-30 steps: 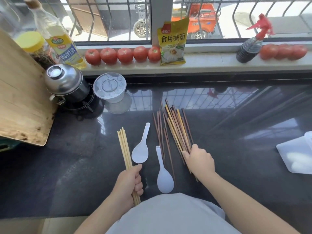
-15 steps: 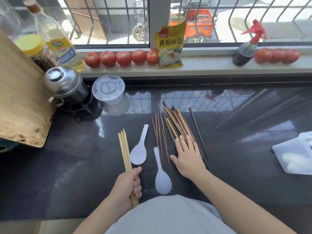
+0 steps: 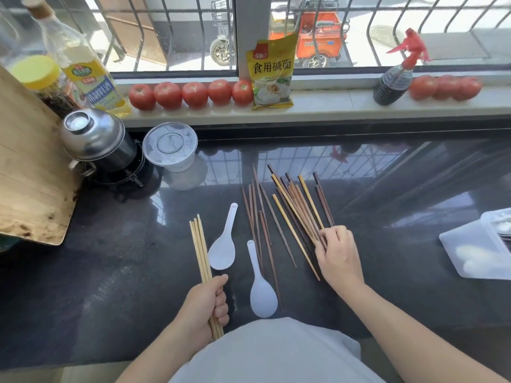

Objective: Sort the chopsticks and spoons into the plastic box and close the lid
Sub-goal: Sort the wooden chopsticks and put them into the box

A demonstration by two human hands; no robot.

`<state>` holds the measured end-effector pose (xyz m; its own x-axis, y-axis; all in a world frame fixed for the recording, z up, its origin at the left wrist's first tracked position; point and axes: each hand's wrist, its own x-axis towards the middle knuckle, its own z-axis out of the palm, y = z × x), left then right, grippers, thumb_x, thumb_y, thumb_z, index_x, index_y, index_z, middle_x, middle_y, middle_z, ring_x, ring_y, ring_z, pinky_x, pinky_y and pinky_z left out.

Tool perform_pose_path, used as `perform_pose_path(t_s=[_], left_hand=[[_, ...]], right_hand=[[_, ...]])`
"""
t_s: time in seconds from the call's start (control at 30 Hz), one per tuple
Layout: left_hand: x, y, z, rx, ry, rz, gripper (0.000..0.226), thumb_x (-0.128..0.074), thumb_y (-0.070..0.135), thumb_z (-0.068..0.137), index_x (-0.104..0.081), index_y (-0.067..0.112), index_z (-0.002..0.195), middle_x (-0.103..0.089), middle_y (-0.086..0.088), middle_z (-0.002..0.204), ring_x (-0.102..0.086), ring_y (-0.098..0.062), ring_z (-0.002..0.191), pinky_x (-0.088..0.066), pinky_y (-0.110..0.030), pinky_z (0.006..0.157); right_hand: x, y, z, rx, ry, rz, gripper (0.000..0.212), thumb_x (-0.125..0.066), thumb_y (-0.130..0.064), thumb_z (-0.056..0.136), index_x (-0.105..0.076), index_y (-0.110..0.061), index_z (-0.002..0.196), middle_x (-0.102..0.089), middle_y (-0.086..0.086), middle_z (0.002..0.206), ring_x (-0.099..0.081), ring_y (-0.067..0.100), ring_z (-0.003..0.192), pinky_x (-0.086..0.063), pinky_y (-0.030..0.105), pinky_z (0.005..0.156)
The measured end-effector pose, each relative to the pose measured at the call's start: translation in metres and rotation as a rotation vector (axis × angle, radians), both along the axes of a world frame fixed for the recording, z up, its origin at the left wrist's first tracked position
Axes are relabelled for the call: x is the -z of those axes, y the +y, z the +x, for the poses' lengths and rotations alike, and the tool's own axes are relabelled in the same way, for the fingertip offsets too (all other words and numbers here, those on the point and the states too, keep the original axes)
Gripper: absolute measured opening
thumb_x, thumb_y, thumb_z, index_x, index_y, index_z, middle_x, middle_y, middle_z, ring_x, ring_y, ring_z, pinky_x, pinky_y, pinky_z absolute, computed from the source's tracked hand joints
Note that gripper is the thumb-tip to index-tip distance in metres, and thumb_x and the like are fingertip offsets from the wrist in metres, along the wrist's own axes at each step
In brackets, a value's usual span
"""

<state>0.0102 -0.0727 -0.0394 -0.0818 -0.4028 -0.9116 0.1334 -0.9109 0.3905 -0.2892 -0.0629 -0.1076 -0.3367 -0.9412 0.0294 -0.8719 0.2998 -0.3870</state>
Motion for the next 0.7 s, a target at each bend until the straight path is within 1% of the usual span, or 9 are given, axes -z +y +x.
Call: perform_pose_path(t_s=[0.07,0.13,0.17,0.23,0.3,0.37,0.43,0.53,0.7], left_hand=[[0.000,0.000,-0.003,0.033,-0.005,-0.009,0.043,-0.059,0.022,0.100,-0.034,0.022,0.066,-0.022,0.000,0.058,-0.023,-0.015,0.045,-0.021,-0.026,0.045],[-0.001,0.000,-0.004,0.060,-0.012,-0.015,0.042,-0.059,0.022,0.100,-0.033,0.022,0.067,-0.022,0.000,0.058,-0.022,-0.015,0.045,-0.021,-0.026,0.045],[-0.001,0.000,-0.004,0.065,-0.015,-0.016,0.042,-0.059,0.022,0.100,-0.033,0.022,0.067,-0.022,0.000,0.058,-0.022,-0.015,0.045,-0.021,-0.026,0.045],[-0.001,0.000,-0.002,0.058,-0.018,-0.016,0.042,-0.059,0.022,0.101,-0.033,0.021,0.067,-0.022,0.000,0.056,-0.022,-0.015,0.045,-0.022,-0.027,0.045],[-0.001,0.002,0.001,0.038,-0.016,-0.011,0.043,-0.059,0.022,0.101,-0.034,0.021,0.066,-0.024,0.001,0.055,-0.023,-0.015,0.044,-0.022,-0.026,0.045],[0.000,0.004,0.004,0.002,-0.010,-0.001,0.043,-0.059,0.022,0.100,-0.035,0.020,0.065,-0.025,0.001,0.054,-0.024,-0.014,0.043,-0.023,-0.026,0.044],[0.000,0.005,0.006,-0.019,-0.006,0.006,0.043,-0.059,0.022,0.100,-0.036,0.020,0.064,-0.025,0.001,0.054,-0.025,-0.014,0.043,-0.023,-0.025,0.044],[0.000,0.005,0.005,-0.011,-0.008,0.001,0.043,-0.060,0.022,0.100,-0.037,0.020,0.063,-0.026,0.001,0.054,-0.025,-0.014,0.044,-0.024,-0.025,0.044],[-0.002,0.004,0.005,0.019,-0.016,-0.017,0.044,-0.059,0.023,0.101,-0.037,0.020,0.062,-0.026,0.001,0.053,-0.025,-0.015,0.044,-0.024,-0.026,0.044]], right_hand=[[-0.003,-0.013,0.003,0.027,0.007,0.063,0.031,-0.066,-0.022,0.094,-0.061,-0.015,0.123,-0.053,0.002,0.111,-0.046,0.017,0.095,-0.048,0.034,0.082],[-0.001,-0.022,0.008,-0.042,0.042,0.165,0.042,-0.065,-0.027,0.095,-0.056,-0.020,0.135,-0.053,0.003,0.118,-0.047,0.020,0.101,-0.047,0.035,0.085],[0.002,-0.023,0.012,-0.093,0.079,0.202,0.041,-0.065,-0.027,0.095,-0.057,-0.022,0.135,-0.053,0.003,0.121,-0.047,0.021,0.103,-0.047,0.035,0.086],[0.006,-0.023,0.020,-0.147,0.151,0.227,0.035,-0.066,-0.023,0.094,-0.064,-0.024,0.129,-0.055,0.004,0.122,-0.050,0.023,0.105,-0.046,0.035,0.085],[0.006,-0.024,0.027,-0.109,0.174,0.220,0.026,-0.066,-0.022,0.095,-0.068,-0.023,0.120,-0.056,0.002,0.117,-0.049,0.021,0.101,-0.042,0.031,0.080],[0.002,-0.030,0.030,-0.066,0.168,0.229,0.017,-0.062,-0.027,0.097,-0.067,-0.022,0.113,-0.054,0.000,0.111,-0.045,0.018,0.097,-0.037,0.028,0.079],[0.000,-0.037,0.033,-0.044,0.181,0.225,0.016,-0.060,-0.031,0.099,-0.066,-0.021,0.109,-0.055,-0.001,0.108,-0.045,0.017,0.096,-0.038,0.030,0.082],[-0.005,-0.049,0.040,-0.006,0.222,0.291,0.020,-0.057,-0.035,0.100,-0.067,-0.019,0.107,-0.062,0.001,0.108,-0.052,0.020,0.100,-0.043,0.034,0.087],[-0.019,-0.066,0.052,0.235,0.035,0.471,0.025,-0.063,-0.033,0.098,-0.068,-0.012,0.110,-0.069,0.006,0.106,-0.061,0.026,0.102,-0.052,0.038,0.087]])
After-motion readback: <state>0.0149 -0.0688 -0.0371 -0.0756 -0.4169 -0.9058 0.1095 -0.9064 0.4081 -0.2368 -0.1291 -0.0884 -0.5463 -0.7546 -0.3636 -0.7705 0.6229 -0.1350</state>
